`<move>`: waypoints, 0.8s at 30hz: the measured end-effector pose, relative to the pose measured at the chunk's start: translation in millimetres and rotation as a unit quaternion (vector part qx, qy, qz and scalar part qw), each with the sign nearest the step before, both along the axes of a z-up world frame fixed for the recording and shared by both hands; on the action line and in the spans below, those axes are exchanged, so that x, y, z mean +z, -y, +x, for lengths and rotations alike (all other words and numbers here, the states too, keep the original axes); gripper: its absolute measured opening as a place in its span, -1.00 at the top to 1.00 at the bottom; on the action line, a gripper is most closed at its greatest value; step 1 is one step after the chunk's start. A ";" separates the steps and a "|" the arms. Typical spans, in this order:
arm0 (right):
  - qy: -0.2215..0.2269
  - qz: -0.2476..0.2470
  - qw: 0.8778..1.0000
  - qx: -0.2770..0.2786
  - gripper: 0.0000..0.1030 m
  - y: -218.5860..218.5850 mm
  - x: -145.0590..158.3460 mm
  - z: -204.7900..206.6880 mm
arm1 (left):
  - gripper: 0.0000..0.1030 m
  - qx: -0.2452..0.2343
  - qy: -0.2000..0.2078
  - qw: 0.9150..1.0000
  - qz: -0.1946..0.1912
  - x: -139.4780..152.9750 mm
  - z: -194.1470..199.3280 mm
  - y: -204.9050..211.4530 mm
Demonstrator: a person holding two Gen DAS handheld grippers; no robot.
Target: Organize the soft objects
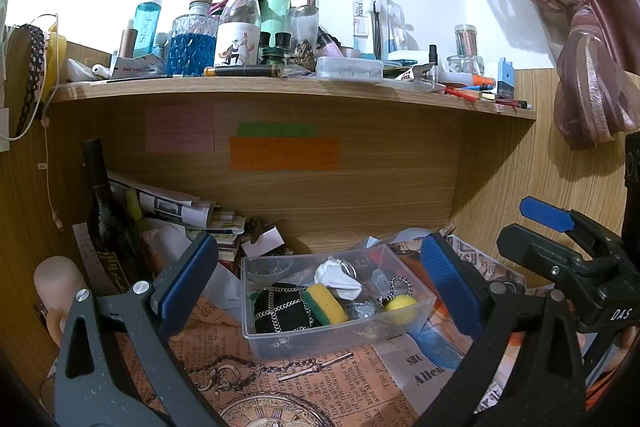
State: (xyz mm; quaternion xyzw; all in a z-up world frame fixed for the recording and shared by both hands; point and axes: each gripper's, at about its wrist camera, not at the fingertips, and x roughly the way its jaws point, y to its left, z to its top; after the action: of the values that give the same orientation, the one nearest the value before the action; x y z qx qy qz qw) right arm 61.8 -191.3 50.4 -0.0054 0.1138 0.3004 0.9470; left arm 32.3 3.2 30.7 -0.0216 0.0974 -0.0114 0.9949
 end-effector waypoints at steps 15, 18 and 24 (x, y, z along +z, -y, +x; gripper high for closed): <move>-0.001 -0.001 1.000 0.002 -0.99 -0.4 -0.5 -0.2 | -1.00 0.001 0.006 1.000 -0.004 -1.8 -3.3 0.8; -0.001 -0.002 1.000 0.002 -0.99 -1.8 -1.3 -0.1 | -1.00 0.001 0.003 1.000 -0.007 -2.0 -3.4 0.8; -0.006 -0.003 1.000 0.002 -1.00 -3.8 -3.4 2.0 | -1.00 0.001 -0.002 1.000 -0.006 -3.3 -2.4 2.2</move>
State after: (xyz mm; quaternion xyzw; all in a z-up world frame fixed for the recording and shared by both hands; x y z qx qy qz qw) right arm 63.8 -187.5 47.0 -0.0063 0.1204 0.3021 0.9456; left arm 29.9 1.0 27.3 -0.0273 0.0989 -0.0107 0.9947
